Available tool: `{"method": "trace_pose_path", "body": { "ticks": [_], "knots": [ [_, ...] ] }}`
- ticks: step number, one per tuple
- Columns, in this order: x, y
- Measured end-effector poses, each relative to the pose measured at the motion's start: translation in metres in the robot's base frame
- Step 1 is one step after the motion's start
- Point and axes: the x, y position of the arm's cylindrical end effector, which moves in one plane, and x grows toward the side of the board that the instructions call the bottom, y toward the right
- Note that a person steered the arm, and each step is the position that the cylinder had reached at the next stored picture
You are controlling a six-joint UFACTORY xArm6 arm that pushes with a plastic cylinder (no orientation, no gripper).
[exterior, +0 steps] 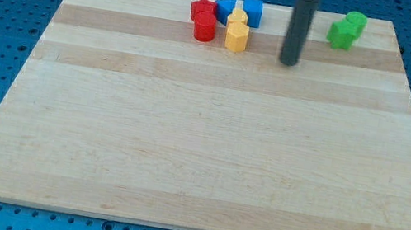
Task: Move the green blocks to the right of the yellow blocks
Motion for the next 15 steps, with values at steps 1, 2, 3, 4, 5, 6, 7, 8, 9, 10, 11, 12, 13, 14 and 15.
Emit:
{"method": "trace_pose_path", "body": {
  "ticks": [1,2,3,4,5,6,7,8,9,10,11,12,13,14,15],
  "knots": [
    [-0.001,0.049],
    [-0.007,0.096],
    [-0.028,0.124],
    [-0.054,0.139],
    [-0.084,0.141],
    [-0.112,0.137],
    [-0.119,0.109],
    [-0.119,0.079],
    [-0.112,0.067],
    [-0.098,0.067],
    [-0.091,0.059],
    [-0.091,0.038],
    [-0.089,0.014],
    [-0.076,0.007],
    [-0.059,0.006]
  ]
}}
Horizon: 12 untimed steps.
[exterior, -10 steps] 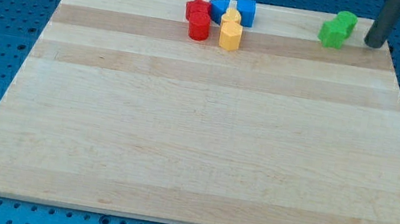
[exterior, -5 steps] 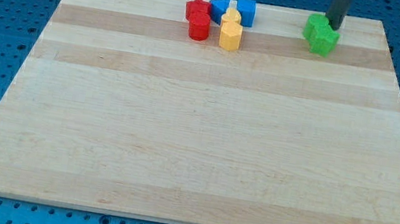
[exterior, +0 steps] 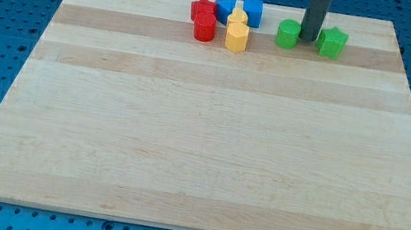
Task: Move the green blocks to the right of the yellow blocks
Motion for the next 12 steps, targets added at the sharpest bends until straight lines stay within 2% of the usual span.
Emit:
{"method": "trace_pose_path", "body": {
  "ticks": [4,6,7,9,12],
  "knots": [
    [0.006,-0.057],
    [0.058,-0.044],
    [0.07,-0.009],
    [0.052,0.082],
    [0.013,0.07]
  ]
}}
